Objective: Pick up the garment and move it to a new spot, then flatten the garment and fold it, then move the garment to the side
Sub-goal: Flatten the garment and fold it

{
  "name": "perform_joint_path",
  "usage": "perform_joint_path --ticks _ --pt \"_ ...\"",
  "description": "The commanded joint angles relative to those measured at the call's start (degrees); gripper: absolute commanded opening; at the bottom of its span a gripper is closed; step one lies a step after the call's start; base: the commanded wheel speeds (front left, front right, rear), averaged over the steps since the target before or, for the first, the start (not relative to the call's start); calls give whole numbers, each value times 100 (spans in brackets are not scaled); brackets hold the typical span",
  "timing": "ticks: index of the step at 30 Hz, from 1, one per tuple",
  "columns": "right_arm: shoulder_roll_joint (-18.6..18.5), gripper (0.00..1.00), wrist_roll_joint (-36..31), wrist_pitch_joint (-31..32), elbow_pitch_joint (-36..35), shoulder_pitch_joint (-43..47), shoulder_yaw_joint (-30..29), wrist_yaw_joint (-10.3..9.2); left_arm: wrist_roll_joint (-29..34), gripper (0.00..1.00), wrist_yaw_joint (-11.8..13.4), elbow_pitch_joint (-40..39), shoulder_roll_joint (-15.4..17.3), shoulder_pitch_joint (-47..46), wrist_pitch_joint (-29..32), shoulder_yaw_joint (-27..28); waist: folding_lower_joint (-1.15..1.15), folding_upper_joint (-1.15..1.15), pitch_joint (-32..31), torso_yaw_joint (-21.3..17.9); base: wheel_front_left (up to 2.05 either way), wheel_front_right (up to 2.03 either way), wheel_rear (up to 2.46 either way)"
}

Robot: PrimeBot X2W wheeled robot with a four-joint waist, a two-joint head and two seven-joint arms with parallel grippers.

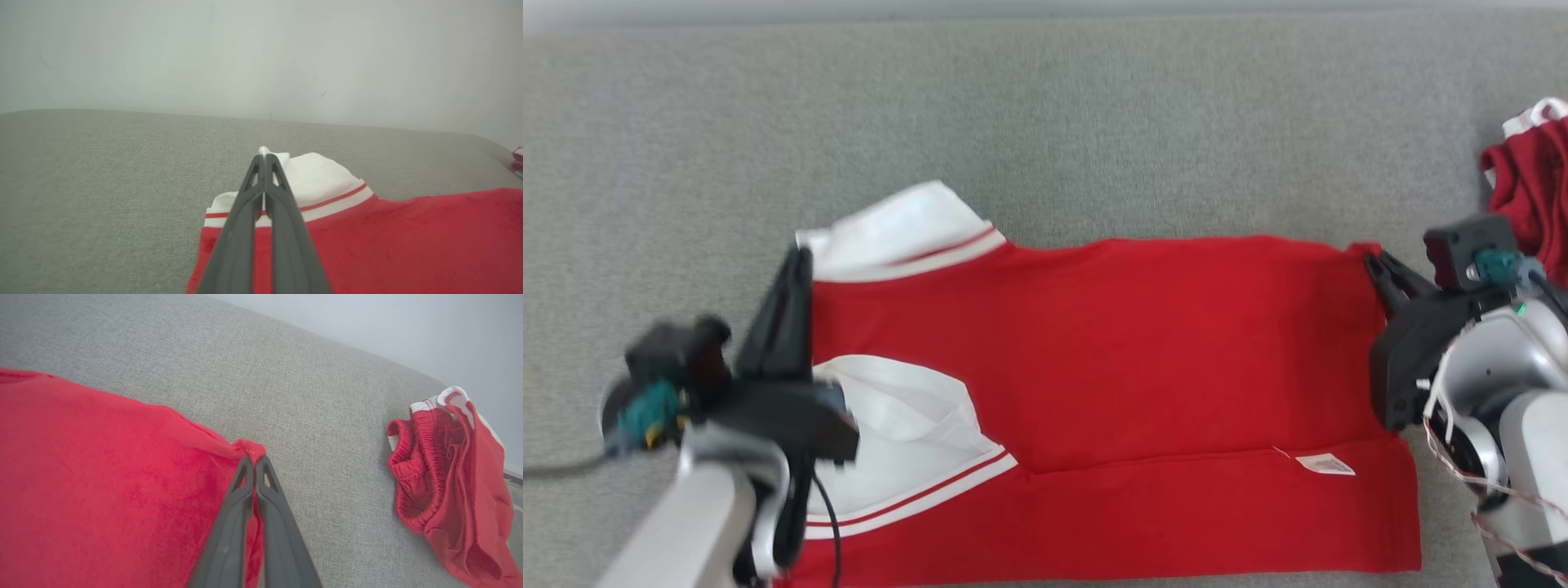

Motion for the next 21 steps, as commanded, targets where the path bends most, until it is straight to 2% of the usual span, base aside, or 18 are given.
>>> perform_joint_path --ticks 1,6,13,21 --pt "-50 0 -6 -101 -60 236 -25 0 -138 0 103 -331 54 483 -51 43 1 0 -290 110 0 0 0" --pt "-213 0 134 -165 -82 673 46 0 -371 0 403 -1081 124 1415 -58 144 1 0 -464 203 0 0 0" --pt "-509 0 265 92 -125 1000 38 0 -661 0 532 -1567 99 2198 44 100 1 0 -597 297 0 0 0" --pt "-761 0 466 466 -423 1352 -101 0 -1084 0 552 -1926 -46 2789 -23 192 1 0 -813 440 0 0 0"
